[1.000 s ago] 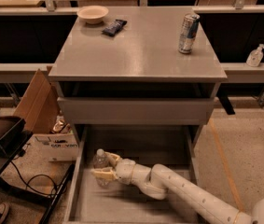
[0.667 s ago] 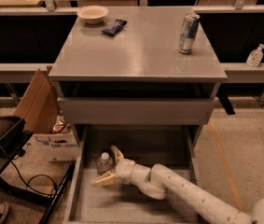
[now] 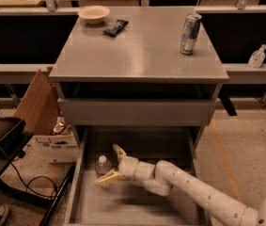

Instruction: Place water bottle into middle drawer

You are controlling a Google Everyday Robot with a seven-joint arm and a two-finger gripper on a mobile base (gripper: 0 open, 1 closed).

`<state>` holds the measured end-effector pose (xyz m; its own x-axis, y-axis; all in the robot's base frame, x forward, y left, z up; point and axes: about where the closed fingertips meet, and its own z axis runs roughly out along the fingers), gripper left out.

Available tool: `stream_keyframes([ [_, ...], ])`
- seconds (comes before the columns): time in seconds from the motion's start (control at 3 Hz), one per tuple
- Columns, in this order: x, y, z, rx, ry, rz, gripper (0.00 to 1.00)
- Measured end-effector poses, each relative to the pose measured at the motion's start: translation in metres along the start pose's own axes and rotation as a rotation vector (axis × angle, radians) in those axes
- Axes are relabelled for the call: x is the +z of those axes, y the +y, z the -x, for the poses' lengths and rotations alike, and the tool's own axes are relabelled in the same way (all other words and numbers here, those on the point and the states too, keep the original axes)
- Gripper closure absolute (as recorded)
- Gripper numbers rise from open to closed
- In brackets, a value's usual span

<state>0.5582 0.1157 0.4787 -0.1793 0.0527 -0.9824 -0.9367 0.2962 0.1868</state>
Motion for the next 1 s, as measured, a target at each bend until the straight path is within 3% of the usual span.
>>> stream_keyframes([
  [0.67,-0.066,0.027,0.069,-0.006,0.18,0.126,0.0],
  [1.0,-0.102,0.043,0.119,-0.054,0.254,0.159,0.0],
])
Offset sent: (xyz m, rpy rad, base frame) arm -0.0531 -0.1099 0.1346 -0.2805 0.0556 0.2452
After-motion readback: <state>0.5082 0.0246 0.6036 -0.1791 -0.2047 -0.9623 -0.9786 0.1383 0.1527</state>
